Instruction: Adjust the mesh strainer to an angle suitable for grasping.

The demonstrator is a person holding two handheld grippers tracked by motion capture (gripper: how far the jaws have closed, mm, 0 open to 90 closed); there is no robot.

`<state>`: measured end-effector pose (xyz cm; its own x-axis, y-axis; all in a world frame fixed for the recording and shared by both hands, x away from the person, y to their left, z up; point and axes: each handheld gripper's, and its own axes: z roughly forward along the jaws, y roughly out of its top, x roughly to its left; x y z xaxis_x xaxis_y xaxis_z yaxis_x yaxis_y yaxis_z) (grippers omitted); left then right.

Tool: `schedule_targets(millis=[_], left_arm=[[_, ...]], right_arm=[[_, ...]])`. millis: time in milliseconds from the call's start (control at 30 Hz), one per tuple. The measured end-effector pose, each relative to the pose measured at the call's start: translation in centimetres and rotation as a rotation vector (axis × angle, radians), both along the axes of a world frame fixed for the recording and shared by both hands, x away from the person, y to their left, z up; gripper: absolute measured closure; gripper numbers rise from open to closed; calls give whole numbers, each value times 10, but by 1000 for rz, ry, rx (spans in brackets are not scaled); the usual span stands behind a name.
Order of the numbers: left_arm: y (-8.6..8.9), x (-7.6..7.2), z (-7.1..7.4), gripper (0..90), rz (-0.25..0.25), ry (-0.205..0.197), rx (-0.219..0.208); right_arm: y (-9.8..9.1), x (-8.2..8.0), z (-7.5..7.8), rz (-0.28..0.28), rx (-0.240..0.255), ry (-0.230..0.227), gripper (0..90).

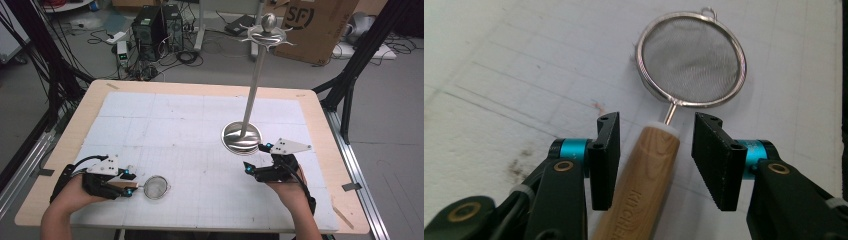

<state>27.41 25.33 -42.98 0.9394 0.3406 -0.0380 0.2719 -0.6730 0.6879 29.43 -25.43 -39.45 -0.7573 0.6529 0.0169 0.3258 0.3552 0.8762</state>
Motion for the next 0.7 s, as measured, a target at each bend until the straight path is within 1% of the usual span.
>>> schedule_targets(millis=[33,67,100,133,167,200,233,333,400,500,533,567,667,700], left_arm=[[0,0,0,554,0,0,0],[-4,3,-5,556,-2,2,45],[-4,3,-5,577,-2,2,45],[-6,3,-5,615,8,6,40],[-6,4,-4,615,7,3,42],[-7,1,-5,631,-12,-10,37],[-7,1,-5,643,-12,-10,37],[-10,1,-4,664,-38,-17,37],[-15,1,-4,672,-46,-18,38],[-25,4,-4,679,-52,-26,40],[-30,5,-4,681,-54,-30,35],[-35,5,-5,681,-57,-45,32],[-53,7,-6,685,-73,-70,26],[-58,7,-5,685,-79,-78,30]], right_arm=[[0,0,0,0,0,0,163],[0,0,0,4,-2,0,163],[0,0,0,4,-2,0,163],[0,0,0,3,-1,0,163],[0,0,0,3,-1,0,163],[0,0,0,3,-1,0,163],[0,0,0,3,-1,0,163],[0,0,0,1,-2,-2,163],[1,0,0,0,-2,0,163],[1,-1,0,2,-2,6,163],[1,-1,-1,6,-5,0,163],[1,-1,-1,6,-5,0,163],[1,-2,-1,5,-1,0,163],[1,-2,-1,5,-1,0,163]])
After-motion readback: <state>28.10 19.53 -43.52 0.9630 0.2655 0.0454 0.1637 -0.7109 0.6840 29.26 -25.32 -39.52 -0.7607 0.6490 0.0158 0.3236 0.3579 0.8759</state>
